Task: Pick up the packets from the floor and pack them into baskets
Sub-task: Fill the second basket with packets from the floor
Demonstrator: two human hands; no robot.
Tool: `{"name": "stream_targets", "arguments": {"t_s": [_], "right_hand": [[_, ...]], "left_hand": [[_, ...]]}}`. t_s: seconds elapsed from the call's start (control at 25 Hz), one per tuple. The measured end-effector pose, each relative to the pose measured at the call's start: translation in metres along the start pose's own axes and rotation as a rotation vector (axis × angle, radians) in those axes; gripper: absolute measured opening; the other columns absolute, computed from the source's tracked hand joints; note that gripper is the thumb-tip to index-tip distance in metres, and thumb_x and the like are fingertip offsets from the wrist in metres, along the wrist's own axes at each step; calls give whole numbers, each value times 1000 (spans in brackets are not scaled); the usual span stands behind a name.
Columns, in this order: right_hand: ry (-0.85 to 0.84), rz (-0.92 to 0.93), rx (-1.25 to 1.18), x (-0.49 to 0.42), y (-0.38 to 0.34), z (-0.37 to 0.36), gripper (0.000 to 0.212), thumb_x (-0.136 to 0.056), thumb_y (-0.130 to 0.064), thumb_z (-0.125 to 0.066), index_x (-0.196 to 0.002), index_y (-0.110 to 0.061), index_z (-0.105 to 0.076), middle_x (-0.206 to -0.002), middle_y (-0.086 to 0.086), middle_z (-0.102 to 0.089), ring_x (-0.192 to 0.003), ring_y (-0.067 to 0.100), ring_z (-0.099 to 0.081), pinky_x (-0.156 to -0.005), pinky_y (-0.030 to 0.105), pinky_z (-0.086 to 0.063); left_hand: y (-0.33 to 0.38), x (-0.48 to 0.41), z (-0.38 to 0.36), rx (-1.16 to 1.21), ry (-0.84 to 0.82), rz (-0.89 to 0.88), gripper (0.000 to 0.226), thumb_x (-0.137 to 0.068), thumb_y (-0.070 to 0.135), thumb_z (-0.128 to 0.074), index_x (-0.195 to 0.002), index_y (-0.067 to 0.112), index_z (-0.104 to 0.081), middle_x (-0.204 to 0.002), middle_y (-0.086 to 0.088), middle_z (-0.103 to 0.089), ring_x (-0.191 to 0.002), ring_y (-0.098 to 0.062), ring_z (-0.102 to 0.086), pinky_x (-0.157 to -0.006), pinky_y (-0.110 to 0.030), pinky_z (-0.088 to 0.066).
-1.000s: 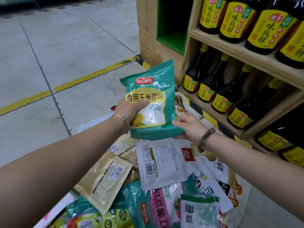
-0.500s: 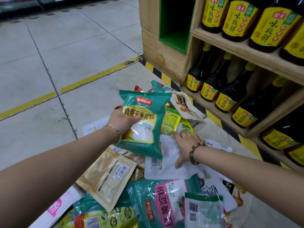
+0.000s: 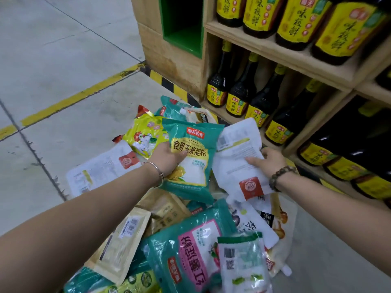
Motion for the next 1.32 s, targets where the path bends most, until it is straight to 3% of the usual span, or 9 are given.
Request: {"name": "stream_targets", "arguments": {"t_s": [0.16, 0.28, 0.44, 0.64, 0.84, 1.0, 1.08, 1.2, 1.32], "right_hand": [[233, -25, -138, 17, 18, 45, 24, -85, -19, -69, -99, -4, -57, -94, 8, -61, -75, 20, -57, -61, 28, -44], [390, -61, -136, 39, 40, 84, 26, -84, -21, -70, -98, -3, -57, -95, 11, -64, -82, 27, -62, -72, 40, -52], [593, -131, -147, 84, 69, 150, 21, -82, -19, -71, -86, -6, -55, -90, 14, -66, -83, 30, -64, -77, 44, -54], [799, -181, -47, 145, 85, 238, 23, -83, -23, -70, -89, -8, -54, -89, 6, -62, -79, 23, -60, -72, 33, -48], [972, -134, 37, 199, 89, 300, 28, -81, -29, -71, -80, -5, -57, -82, 10, -63, -82, 29, -62, -74, 39, -50], [1041, -136, 45, 251, 90, 345, 29, -81, -34, -70, -78, -9, -56, -82, 6, -65, -81, 25, -63, -69, 34, -49], [1062, -98, 9, 278, 86, 370, 27, -81, -34, -71, -76, -12, -56, -85, 8, -68, -80, 26, -66, -71, 39, -54], [1123, -27, -35, 326, 86, 408, 24, -81, -31, -71, -76, -10, -60, -83, 7, -69, -71, 18, -67, -66, 33, -57], [1199, -4, -107, 379, 99, 448, 34, -76, -38, -73, -63, -13, -54, -75, 7, -67, -63, 15, -62, -64, 36, -56]], "left_hand": [[16, 2, -39, 228, -119, -21, 9, -90, 2, -57, -85, 9, -61, -81, -7, -64, -67, -18, -62, -58, -23, -51], [38, 8, -81, 275, -148, -92, 12, -93, 5, -53, -83, 6, -59, -70, 0, -58, -49, 0, -58, -48, -13, -43], [68, 25, -151, 184, -172, -207, 35, -95, 30, -52, -67, 8, -52, -62, -3, -50, -59, -15, -47, -59, -31, -35], [103, 78, -224, 286, -299, -277, 34, -96, 30, -50, -90, -2, -61, -86, -21, -63, -85, -38, -59, -69, -30, -40], [133, 129, -257, 228, -271, -433, 21, -96, 24, -50, -84, 9, -58, -94, -19, -66, -86, -34, -58, -72, -34, -41], [157, 175, -276, 259, -290, -569, 25, -95, 19, -52, -92, -3, -63, -97, -22, -66, -93, -37, -60, -76, -37, -43], [173, 202, -278, 345, -325, -586, 20, -94, 16, -52, -93, 0, -64, -93, -17, -68, -91, -32, -63, -77, -33, -46], [208, 252, -278, 487, -457, -618, 19, -93, 7, -52, -77, 13, -60, -70, 8, -59, -58, 5, -55, -56, -10, -42], [239, 303, -284, 559, -537, -641, 30, -90, 4, -53, -63, 18, -53, -61, 7, -51, -52, 0, -46, -49, -13, -37]]}}
Point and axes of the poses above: each hand's wrist, its own x-axis away from the middle knuckle, its own z-axis out of the back of the hand, y = z × x, the point moved 2 cm from there along -x, towards the middle knuckle
